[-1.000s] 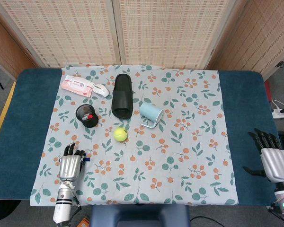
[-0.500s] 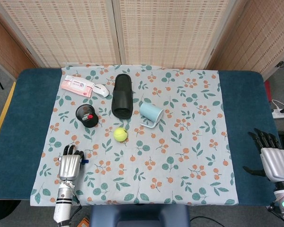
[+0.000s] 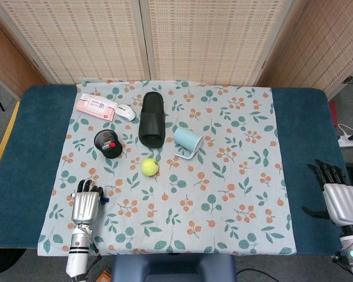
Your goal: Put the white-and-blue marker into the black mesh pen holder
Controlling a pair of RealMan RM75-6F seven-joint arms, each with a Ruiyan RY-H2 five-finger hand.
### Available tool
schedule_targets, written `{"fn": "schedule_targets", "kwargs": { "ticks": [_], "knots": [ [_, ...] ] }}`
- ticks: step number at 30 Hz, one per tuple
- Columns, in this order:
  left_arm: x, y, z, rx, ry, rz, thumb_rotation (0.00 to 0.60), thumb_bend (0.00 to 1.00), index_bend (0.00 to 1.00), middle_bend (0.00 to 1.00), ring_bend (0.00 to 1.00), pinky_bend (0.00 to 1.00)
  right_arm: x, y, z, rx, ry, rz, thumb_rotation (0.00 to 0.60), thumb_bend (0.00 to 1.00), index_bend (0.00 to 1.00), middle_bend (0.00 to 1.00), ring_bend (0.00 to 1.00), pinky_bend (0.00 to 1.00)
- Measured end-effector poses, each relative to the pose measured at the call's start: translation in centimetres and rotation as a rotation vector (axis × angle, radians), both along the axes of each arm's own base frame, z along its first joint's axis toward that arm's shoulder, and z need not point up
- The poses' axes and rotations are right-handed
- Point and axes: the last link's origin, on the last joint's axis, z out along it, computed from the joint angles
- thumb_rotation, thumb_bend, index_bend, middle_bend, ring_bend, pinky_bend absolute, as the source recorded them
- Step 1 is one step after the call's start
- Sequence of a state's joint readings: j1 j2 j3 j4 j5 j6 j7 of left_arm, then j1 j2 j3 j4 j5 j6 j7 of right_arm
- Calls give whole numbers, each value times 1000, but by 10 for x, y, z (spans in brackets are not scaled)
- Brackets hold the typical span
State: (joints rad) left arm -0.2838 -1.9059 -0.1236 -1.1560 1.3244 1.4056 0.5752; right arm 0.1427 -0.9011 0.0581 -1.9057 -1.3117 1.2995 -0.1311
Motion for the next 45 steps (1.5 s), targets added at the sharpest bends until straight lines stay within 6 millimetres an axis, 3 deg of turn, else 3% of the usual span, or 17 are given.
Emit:
{"fn": "schedule_targets", "kwargs": {
  "ticks": [6,12,18,25,28,32,37,45],
  "knots": [
    [13,1,15,34,-52,-58,600,350,562,559,195,182,0,0,1,-1,-9,6,600,0,120,0,3,0],
    [31,7,48,42,-271,-115,600,350,578,566,205,195,1,2,4,-10,-24,17,600,0,120,0,3,0],
    [37,31,120,27,-513,-171,600,351,585,575,211,211,1,3,7,-14,-40,33,600,0,120,0,3,0],
    [47,78,210,-91,-750,-163,600,352,601,584,224,218,2,4,9,-19,-40,47,600,0,120,0,3,0],
    [57,99,226,-164,-886,-136,600,353,606,594,228,217,2,4,8,-18,-49,50,600,0,120,0,3,0],
    [71,130,233,-275,-1022,-72,600,351,613,603,230,218,2,5,10,-23,-46,51,600,0,120,0,3,0],
    [71,176,237,-311,-1089,-8,600,351,624,612,231,227,3,5,10,-41,-29,50,600,0,120,0,3,0],
    [62,228,211,-318,-1164,56,600,357,635,616,230,221,4,6,10,-58,-11,40,600,0,120,0,3,0]
  ]
}}
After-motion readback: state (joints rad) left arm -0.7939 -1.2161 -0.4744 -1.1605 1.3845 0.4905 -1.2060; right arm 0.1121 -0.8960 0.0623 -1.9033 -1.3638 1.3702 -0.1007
